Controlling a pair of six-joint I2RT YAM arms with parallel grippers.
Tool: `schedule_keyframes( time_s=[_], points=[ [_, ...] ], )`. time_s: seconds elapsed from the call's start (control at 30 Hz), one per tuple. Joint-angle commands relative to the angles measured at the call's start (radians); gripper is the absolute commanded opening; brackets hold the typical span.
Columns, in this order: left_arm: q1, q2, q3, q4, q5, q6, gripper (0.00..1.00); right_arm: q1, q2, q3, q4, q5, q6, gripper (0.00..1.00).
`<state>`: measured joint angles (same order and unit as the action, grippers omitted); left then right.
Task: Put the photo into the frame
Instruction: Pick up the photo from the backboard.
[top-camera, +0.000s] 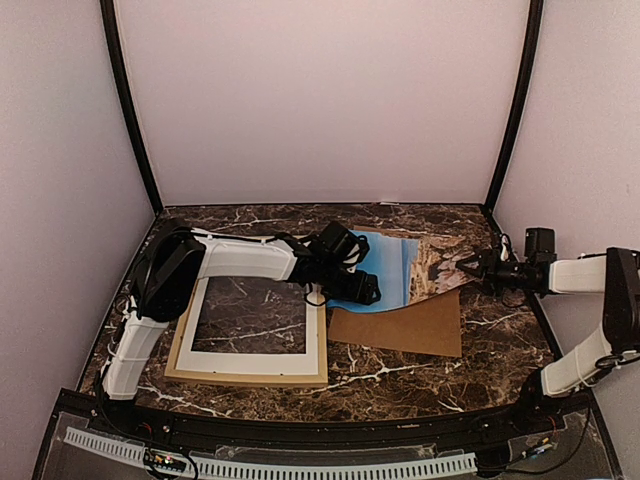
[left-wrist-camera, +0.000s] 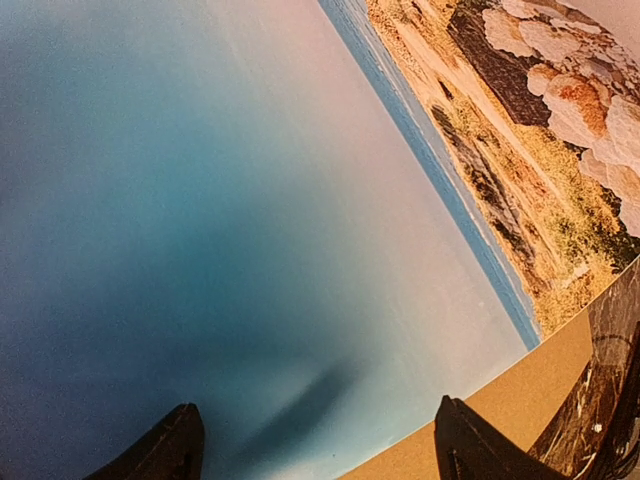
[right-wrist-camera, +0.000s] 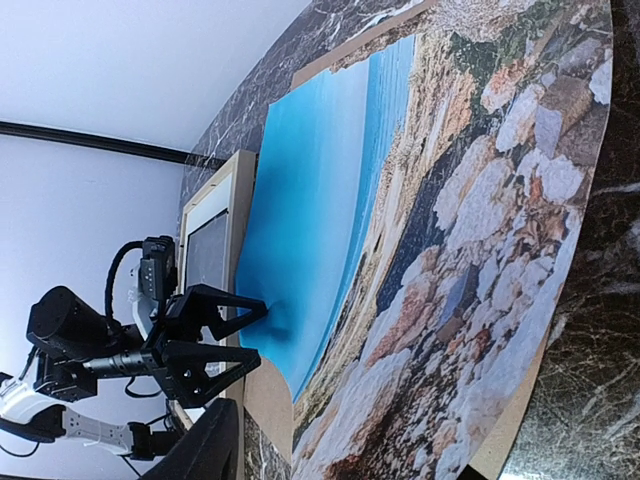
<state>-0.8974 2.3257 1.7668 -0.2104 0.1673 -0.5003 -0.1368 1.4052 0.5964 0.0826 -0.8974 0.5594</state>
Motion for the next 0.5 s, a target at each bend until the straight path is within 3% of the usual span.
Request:
schedule_keyframes(
  time_s=[0.0,0.47],
  points=[
    [-0.004,0.071,-0.032,-0.158,-0.010,-0.003,0.83,0.008,-0.020,0.019,0.025,-0.019,-0.005,0.48],
    [-0.004,0.015,-0.052,-0.121,0.006,0.002,0.83,0.003,-0.028,0.108,-0.240,0.233,-0.102,0.08]
  ],
)
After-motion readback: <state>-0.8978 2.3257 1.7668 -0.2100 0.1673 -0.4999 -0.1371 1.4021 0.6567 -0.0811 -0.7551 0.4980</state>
